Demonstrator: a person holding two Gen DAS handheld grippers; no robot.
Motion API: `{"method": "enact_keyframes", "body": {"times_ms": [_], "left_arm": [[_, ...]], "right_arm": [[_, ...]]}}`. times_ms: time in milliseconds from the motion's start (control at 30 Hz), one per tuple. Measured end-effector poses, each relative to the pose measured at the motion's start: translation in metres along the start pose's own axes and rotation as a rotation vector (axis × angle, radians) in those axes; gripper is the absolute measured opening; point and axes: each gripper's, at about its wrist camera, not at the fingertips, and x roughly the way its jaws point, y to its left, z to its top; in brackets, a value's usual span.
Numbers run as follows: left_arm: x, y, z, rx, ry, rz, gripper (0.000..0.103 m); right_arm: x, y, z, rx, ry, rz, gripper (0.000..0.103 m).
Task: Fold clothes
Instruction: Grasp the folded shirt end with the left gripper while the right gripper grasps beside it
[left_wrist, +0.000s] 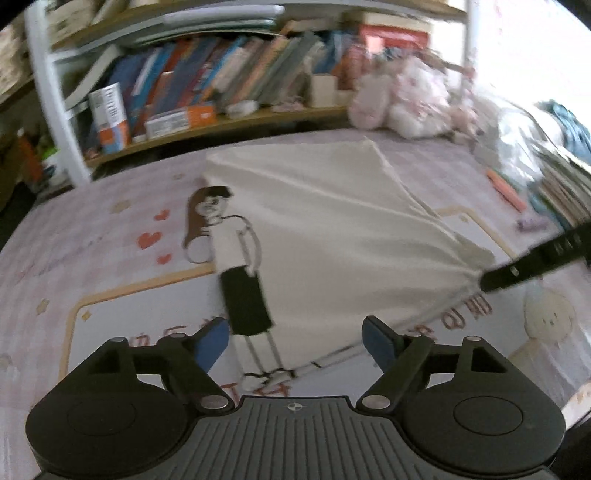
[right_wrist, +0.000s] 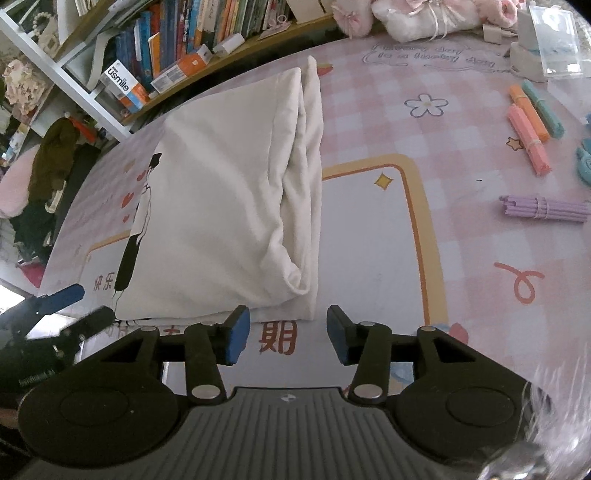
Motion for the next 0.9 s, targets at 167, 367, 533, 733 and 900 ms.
{"method": "enact_keyframes", "body": {"times_ms": [167, 367, 533, 733, 900], "left_arm": [[0.004, -0.019, -0.003, 0.069, 0.024, -0.016, 0.083], [0.006, -0.033, -0.008, 0.133, 0.032, 0.004, 0.083], [0.005, -0.040, -0.012, 0.181, 0.030, 0.034, 0.083], [0.008, -0.045, -0.014, 0.219, 0.013, 0.058, 0.083], [0.014, -0.051, -0.014, 0.255, -0.002, 0.094, 0.083]], "right_arm": [[0.002, -0.003, 0.003, 0.037, -0.001, 0.020, 0.044], [0.008, -0.006, 0.005, 0.077, 0.016, 0.041, 0.044], [0.009, -0.010, 0.007, 0.118, 0.014, 0.055, 0.042], [0.014, -0.017, 0.012, 0.192, 0.010, 0.071, 0.033], [0.016, -0.023, 0.011, 0.221, 0.005, 0.089, 0.022]]}}
